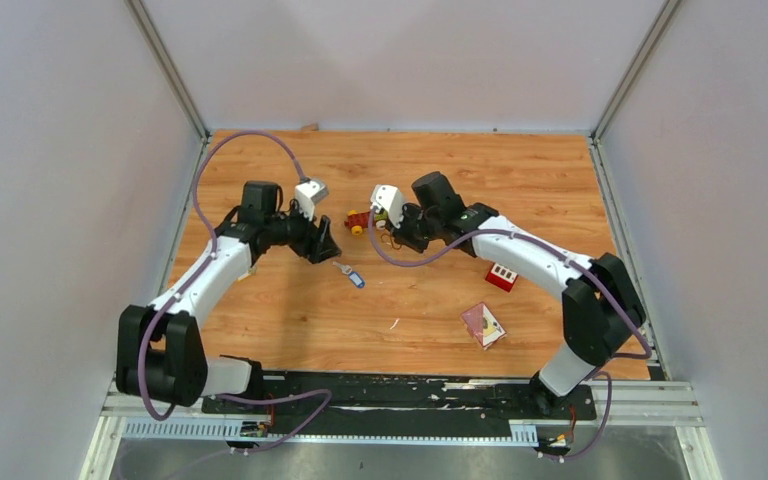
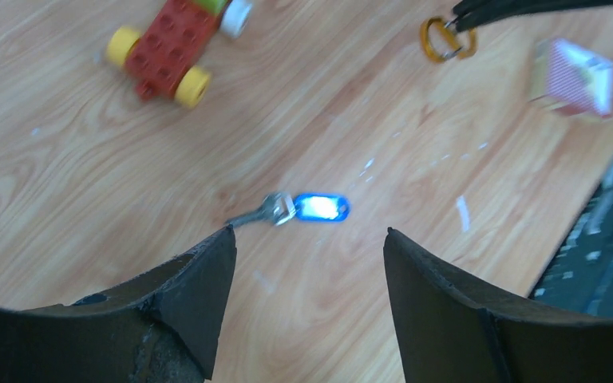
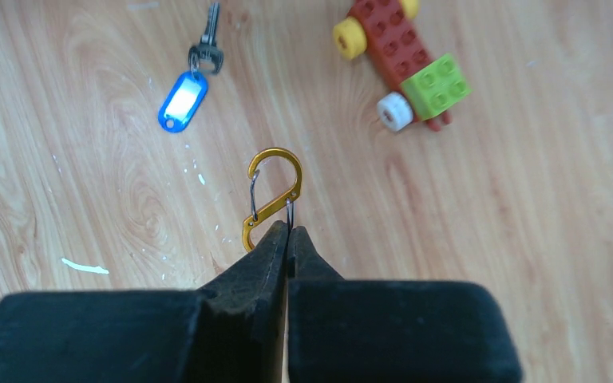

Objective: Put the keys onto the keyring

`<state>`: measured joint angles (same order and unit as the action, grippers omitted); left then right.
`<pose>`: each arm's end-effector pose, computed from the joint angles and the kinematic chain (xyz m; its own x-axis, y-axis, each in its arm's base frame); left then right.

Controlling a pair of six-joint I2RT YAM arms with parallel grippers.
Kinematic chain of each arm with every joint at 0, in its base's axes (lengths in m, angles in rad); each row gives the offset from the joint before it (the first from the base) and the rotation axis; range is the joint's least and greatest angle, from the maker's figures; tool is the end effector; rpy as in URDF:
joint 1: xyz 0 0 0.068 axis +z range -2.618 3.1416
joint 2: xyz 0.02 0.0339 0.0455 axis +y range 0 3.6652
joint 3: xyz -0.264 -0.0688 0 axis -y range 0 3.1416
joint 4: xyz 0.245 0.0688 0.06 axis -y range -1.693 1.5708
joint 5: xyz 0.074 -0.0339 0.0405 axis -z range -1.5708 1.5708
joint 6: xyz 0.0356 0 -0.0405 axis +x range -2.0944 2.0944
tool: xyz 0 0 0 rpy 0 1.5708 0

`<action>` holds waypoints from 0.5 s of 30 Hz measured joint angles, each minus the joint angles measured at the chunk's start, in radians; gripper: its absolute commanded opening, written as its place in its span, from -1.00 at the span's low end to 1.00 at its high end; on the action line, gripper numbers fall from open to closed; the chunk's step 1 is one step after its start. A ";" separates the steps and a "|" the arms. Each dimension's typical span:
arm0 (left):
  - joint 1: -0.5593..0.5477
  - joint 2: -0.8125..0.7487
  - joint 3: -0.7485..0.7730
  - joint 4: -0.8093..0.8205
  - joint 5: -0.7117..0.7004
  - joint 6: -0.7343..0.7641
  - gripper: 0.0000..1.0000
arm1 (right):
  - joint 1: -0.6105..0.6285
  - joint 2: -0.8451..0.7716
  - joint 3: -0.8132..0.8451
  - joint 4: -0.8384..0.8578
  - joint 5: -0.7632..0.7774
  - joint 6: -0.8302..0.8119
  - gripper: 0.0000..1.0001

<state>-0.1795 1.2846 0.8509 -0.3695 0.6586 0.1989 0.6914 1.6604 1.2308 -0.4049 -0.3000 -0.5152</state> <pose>0.2558 -0.0686 0.2447 -0.5835 0.2647 -0.7677 0.6882 0.6630 -0.2945 0.2736 0.2401 0.2489 -0.1213 -0.7114 -0.6923 -0.9443 0.2975 -0.1403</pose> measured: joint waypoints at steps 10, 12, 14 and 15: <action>-0.124 0.150 0.121 0.196 0.172 -0.360 0.27 | 0.009 -0.125 -0.022 0.071 0.023 0.002 -1.00; -0.140 0.179 0.128 0.254 0.188 -0.438 0.23 | 0.014 -0.125 -0.023 0.074 0.026 0.002 -1.00; -0.146 0.198 0.129 0.298 0.198 -0.494 0.20 | 0.016 -0.125 -0.027 0.075 0.028 0.005 -1.00; -0.148 0.208 0.129 0.322 0.202 -0.522 0.18 | 0.018 -0.125 -0.030 0.075 0.029 0.005 -1.00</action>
<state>-0.3271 1.4925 0.9794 -0.0475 0.8604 -0.3233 0.7094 1.5352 1.2007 -0.3298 -0.2710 -0.5098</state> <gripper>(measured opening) 0.613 0.011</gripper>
